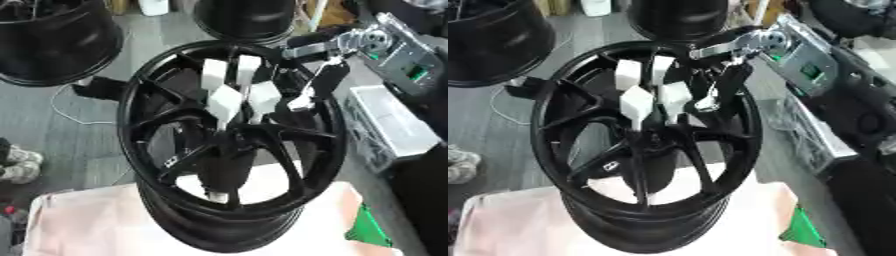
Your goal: Pull the pin out of the wheel hub.
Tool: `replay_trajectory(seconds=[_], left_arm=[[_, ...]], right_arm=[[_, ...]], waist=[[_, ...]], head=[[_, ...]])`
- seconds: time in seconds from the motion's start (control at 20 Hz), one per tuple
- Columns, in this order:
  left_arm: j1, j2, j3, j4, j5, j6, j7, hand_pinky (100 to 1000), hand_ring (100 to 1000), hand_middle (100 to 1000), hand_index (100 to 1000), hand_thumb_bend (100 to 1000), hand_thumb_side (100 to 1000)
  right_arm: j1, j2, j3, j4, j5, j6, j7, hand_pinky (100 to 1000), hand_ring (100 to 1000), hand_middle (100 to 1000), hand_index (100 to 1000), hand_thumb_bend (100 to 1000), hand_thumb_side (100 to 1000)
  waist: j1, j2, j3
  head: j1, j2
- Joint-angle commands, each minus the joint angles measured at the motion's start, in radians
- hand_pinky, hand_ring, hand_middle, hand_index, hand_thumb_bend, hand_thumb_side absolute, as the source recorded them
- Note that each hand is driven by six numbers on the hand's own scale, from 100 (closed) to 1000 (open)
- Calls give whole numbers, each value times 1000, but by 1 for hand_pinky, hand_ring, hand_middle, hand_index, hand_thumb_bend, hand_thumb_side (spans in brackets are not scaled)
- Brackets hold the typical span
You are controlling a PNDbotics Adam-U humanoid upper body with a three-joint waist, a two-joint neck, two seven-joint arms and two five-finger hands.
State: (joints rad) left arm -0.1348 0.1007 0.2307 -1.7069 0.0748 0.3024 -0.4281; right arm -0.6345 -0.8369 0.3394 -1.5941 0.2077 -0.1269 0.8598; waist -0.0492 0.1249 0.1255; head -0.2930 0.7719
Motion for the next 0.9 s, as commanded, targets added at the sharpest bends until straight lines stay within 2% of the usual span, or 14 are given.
replay_trajectory(seconds=[0.05,0.5,0.65,0.8,0.9], left_arm=[[-12,6,-3,-10,2,1,0,631,689,652,741,100,1000],[-14,5,-3,-10,4,1,0,631,689,652,741,100,1000],[-15,6,-3,-11,4,0,1,631,688,652,740,100,1000],[-16,6,-4,-11,4,0,1,631,688,652,740,100,1000],[-17,6,-4,-11,5,0,1,631,687,652,740,100,1000]], right_arm=[[-20,-12,-8,2,20,-5,-16,331,352,719,802,258,308],[-28,17,8,34,66,-2,-65,292,333,690,791,237,279],[-9,7,7,25,72,-9,-77,284,329,678,787,225,261],[16,-7,2,4,74,-10,-93,274,323,659,773,214,247],[25,-12,-1,-7,75,-8,-105,258,315,607,723,186,245]], waist=[[2,-7,0],[5,-8,6],[5,-7,6],[5,-6,8],[5,-6,9]], head=[[-3,-2],[-7,-2],[-7,-2],[-8,-2],[-8,-2]])
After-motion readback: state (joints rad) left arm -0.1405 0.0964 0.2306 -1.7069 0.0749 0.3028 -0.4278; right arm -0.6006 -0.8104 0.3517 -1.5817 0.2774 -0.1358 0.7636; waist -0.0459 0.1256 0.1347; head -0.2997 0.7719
